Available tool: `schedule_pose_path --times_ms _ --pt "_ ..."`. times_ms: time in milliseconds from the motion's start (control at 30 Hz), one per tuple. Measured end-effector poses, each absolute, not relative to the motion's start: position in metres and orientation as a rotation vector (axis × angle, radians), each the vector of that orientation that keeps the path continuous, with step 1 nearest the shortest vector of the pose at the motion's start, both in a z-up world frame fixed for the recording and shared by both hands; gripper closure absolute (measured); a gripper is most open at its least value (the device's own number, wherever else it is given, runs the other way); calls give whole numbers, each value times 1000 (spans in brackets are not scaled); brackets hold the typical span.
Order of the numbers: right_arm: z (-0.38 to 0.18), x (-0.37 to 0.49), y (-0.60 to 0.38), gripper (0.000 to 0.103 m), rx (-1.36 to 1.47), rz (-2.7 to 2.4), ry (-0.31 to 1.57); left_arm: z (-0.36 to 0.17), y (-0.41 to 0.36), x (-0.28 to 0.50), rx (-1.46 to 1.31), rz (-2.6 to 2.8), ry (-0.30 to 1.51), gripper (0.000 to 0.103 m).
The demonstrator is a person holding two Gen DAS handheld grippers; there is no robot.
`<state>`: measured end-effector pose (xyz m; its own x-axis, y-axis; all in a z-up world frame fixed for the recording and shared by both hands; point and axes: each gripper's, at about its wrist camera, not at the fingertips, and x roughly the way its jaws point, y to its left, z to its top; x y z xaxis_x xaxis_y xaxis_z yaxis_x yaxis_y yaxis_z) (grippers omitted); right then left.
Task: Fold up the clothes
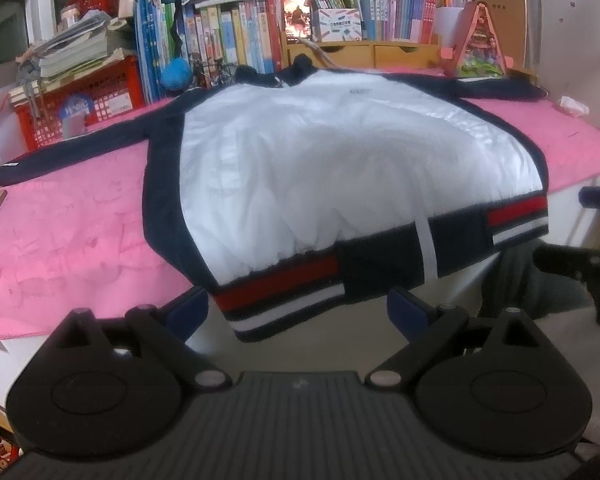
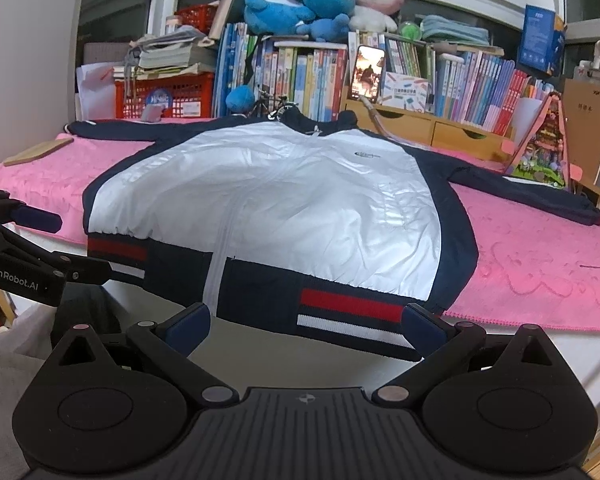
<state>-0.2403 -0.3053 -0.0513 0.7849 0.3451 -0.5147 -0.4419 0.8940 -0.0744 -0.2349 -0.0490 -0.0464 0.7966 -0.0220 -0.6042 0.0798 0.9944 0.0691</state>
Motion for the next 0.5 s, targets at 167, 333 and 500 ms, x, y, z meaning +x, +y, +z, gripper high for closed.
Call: schedule_pose_path --times_ms 167,333,500 --pt "-28 -214 -316 0 -151 491 445 -23 -15 -208 -144 -82 592 5" --pt "-3 -167 -331 0 -177 373 360 1 -5 -165 -145 11 557 5" --pt "13 -128 -357 0 -193 286 319 11 -5 -136 -119 8 544 4"
